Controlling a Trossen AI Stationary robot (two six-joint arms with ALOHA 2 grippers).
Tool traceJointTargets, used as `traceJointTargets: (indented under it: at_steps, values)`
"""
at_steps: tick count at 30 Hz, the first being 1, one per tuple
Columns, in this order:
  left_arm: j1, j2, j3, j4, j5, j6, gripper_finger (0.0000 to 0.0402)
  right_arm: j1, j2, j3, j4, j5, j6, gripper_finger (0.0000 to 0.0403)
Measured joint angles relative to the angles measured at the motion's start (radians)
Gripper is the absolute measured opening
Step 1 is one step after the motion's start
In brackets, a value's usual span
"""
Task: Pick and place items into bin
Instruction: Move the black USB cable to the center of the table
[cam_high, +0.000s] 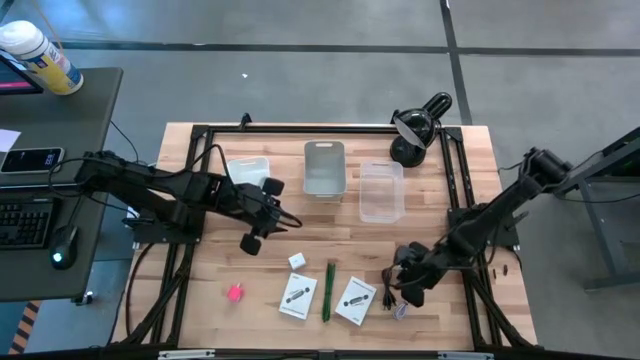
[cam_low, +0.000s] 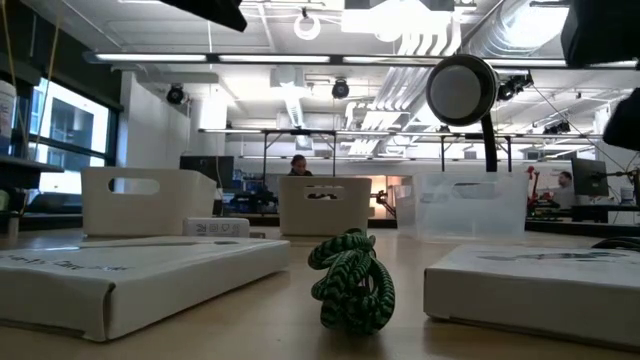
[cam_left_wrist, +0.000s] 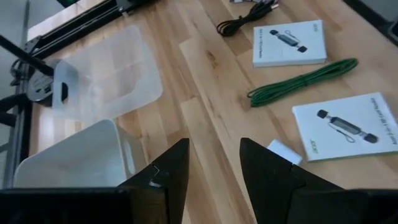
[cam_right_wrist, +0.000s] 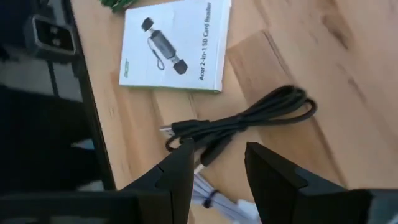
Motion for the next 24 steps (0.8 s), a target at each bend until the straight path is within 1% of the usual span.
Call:
traceJointTargets:
  at_steps: [6, 9, 14, 16, 21, 24]
  values:
    - [0.000, 0.000, 0.000, 0.003, -0.016, -0.011, 0.0131, -0.002, 0.083, 0.000, 0.019, -0.019, 0.218, 0.0133]
    - [0.000, 0.000, 0.000, 0.003, -0.016, -0.011, 0.0131, -0.005, 0.124, -0.001, 0.070, -0.019, 0.303, 0.0133]
    - [0.000, 0.000, 0.000, 0.002, -0.016, -0.011, 0.0131, -0.030, 0.157, 0.000, 0.153, 0.026, 0.362, 0.0133]
    - [0.000, 0.000, 0.000, 0.001, -0.016, -0.011, 0.0131, -0.044, 0.163, 0.000, 0.146, 0.021, 0.370, 0.0133]
    - [0.000, 0.000, 0.000, -0.025, -0.015, -0.010, 0.0131, -0.068, 0.169, 0.000, 0.082, -0.038, 0.391, 0.0133]
    - [0.000, 0.000, -0.001, -0.054, -0.015, -0.011, 0.0131, -0.068, 0.166, 0.000, 0.046, -0.045, 0.422, 0.0133]
